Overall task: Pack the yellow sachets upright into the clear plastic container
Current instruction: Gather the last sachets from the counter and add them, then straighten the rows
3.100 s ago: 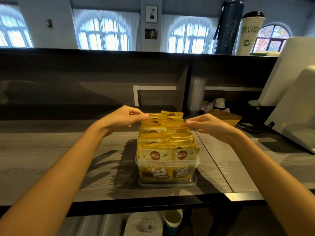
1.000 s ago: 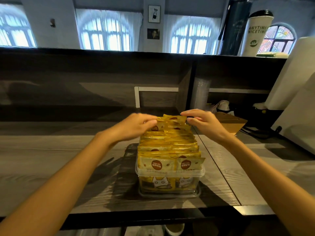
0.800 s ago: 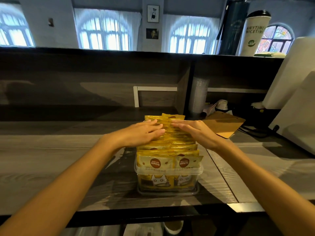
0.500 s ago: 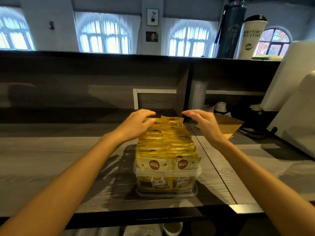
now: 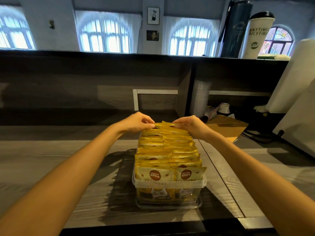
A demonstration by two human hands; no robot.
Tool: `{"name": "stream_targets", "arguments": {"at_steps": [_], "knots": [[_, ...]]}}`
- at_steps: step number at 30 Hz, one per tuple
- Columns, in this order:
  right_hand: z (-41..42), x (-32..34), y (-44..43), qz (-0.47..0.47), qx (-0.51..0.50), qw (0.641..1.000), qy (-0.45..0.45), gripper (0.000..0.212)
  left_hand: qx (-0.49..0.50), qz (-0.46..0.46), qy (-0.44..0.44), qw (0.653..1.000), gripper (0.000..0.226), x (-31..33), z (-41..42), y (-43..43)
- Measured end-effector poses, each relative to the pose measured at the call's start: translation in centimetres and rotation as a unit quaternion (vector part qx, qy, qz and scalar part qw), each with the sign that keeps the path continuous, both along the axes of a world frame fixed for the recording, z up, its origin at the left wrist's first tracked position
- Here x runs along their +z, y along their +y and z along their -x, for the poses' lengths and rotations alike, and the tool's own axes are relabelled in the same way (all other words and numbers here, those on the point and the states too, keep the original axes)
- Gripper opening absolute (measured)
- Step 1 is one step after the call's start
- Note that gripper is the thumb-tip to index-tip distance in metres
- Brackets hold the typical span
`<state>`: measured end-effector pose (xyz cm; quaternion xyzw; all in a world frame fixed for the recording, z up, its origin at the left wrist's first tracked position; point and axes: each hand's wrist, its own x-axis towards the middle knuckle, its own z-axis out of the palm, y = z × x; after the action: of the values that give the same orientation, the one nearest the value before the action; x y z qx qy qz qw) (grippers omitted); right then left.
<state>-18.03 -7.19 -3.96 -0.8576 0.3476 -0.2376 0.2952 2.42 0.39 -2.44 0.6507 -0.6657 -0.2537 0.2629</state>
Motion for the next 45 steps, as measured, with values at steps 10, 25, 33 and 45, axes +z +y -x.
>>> {"name": "stream_targets", "arguments": {"at_steps": [10,25,33,45], "knots": [[-0.4,0.6,-0.6,0.048,0.023,0.995,0.085,0.032,-0.016,-0.018,-0.113,0.993,0.030,0.4,0.3,-0.9],[-1.2,0.5,2.7,-0.009,0.016,0.981,0.195,0.054,0.010,-0.067,-0.193,0.979,0.059,-1.5,3.6,1.1],[-2.1,-0.2,0.5,-0.007,-0.008,0.984,0.179,0.051,0.024,-0.046,-0.195,0.979,0.056,-2.7,2.6,-1.2],[-1.2,3.8,3.2,-0.030,-0.071,0.979,0.188,0.047,0.069,-0.069,-0.143,0.985,0.051,2.3,3.7,2.0]]}}
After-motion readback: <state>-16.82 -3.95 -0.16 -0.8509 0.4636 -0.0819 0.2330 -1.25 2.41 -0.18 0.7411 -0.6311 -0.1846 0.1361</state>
